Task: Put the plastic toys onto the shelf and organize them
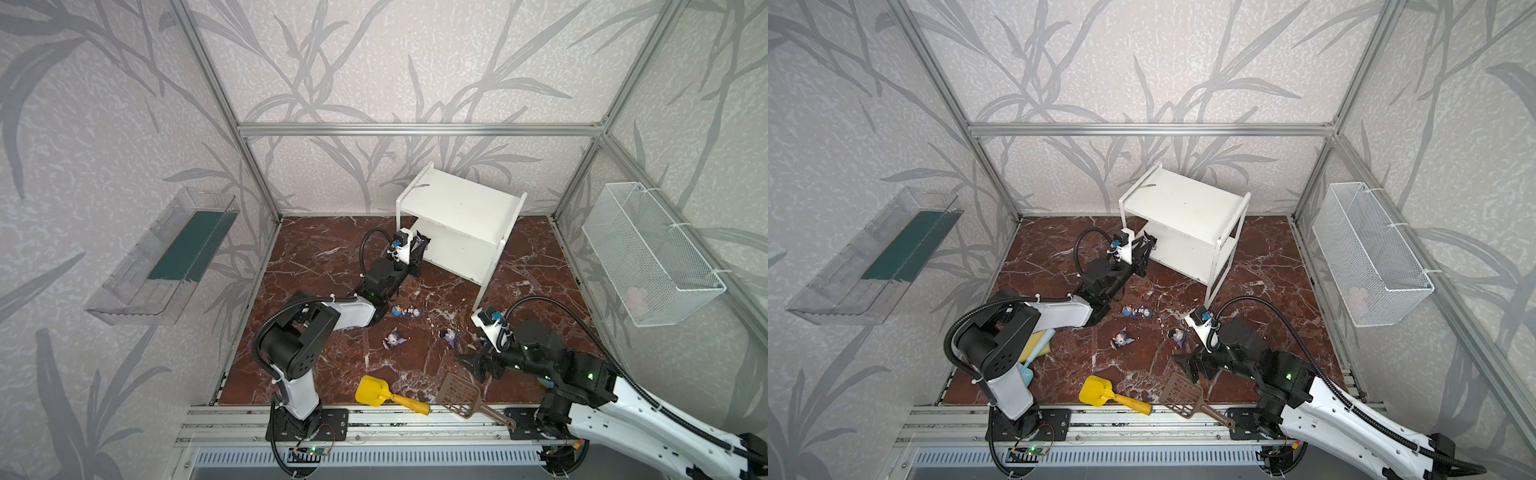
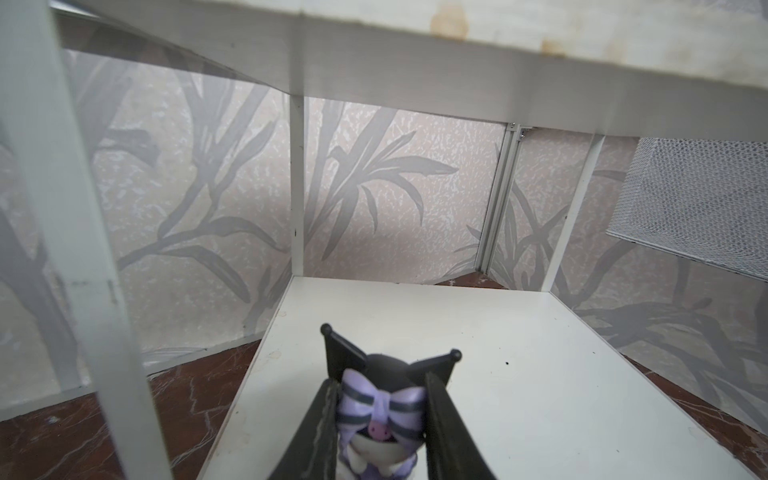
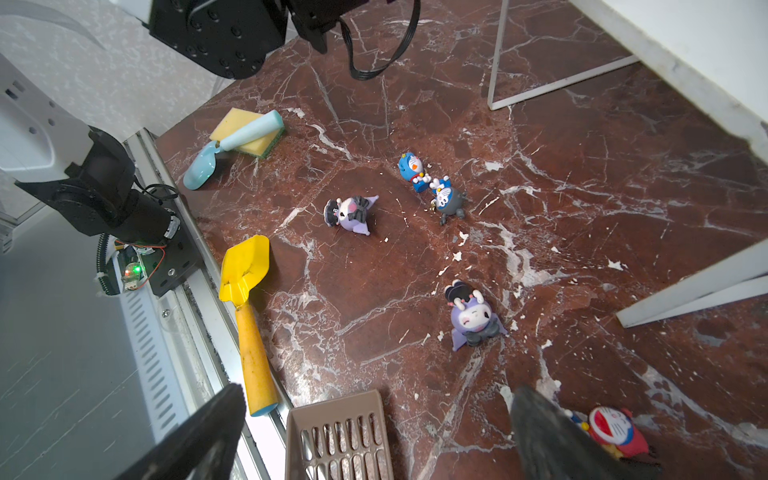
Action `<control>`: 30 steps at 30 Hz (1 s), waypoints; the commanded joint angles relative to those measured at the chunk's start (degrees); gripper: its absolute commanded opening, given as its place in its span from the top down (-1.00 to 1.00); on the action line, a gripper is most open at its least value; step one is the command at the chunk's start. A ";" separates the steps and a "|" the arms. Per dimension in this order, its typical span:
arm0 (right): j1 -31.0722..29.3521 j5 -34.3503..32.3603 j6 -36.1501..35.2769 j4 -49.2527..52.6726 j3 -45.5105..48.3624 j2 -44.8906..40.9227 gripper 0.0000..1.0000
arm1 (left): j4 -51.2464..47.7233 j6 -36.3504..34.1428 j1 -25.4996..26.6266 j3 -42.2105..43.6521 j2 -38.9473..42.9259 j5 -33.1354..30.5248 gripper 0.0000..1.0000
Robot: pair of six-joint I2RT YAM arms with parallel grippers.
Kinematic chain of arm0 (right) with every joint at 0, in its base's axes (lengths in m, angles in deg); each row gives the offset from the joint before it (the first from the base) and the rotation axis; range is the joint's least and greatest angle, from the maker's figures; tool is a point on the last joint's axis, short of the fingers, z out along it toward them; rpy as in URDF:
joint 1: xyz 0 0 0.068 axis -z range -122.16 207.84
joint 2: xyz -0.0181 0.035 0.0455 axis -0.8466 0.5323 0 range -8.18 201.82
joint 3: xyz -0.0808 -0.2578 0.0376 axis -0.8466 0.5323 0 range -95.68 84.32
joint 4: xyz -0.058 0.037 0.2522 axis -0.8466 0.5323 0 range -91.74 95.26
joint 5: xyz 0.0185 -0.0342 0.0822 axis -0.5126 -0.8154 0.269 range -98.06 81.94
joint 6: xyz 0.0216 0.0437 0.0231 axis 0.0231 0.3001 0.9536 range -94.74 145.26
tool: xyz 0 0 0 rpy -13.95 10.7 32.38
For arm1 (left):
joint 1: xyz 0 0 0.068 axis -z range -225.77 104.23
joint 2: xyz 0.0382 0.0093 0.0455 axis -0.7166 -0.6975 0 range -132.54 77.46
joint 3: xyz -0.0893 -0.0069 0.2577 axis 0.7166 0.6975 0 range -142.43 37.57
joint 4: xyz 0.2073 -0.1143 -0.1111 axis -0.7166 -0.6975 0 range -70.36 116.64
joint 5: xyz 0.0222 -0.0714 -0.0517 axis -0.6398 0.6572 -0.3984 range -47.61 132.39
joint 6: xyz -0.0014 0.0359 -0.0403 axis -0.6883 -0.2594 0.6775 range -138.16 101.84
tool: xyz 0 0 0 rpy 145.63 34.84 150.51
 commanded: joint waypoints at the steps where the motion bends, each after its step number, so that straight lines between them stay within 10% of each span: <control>1: -0.36 0.34 -0.58 0.15 -1.70 0.20 -0.98 | 4.41 0.60 0.17 -2.21 -1.49 -2.97 0.37; 30: -0.36 0.08 -1.21 1.29 -2.28 -0.15 -0.98 | 8.25 1.21 1.60 -5.04 -7.90 -7.93 0.04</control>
